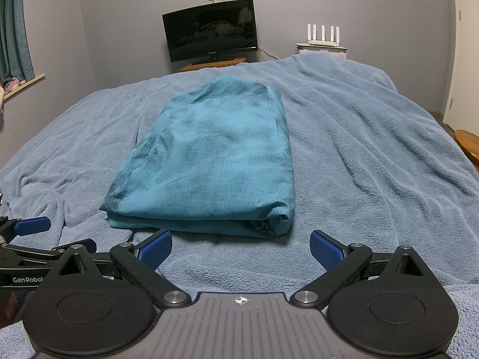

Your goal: Fold large clothes

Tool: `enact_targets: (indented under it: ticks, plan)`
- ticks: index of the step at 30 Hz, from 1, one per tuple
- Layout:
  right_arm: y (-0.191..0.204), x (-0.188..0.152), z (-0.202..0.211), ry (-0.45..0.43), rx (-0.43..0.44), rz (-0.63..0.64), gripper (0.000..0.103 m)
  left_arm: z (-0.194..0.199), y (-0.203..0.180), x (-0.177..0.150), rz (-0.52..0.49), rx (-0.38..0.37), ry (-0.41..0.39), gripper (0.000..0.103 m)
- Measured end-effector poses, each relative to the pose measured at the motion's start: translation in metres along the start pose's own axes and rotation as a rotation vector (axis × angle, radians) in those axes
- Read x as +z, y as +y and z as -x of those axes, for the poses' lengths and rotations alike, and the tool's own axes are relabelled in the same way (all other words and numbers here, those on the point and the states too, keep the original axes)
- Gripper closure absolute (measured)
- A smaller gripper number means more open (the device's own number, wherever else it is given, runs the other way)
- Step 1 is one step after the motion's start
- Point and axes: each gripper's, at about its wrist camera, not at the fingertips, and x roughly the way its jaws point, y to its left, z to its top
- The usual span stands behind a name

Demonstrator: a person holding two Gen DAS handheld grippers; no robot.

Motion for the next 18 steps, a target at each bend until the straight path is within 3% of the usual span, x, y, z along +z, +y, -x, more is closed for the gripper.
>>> enact_targets:
  ticks: [18]
  plan:
    - [0.0014,-0.0008,0.0009,0.000,-0.001,-0.002,0.003,-0.0014,0.0026,-0.0011,0.000,-0.011,0.008,0.003]
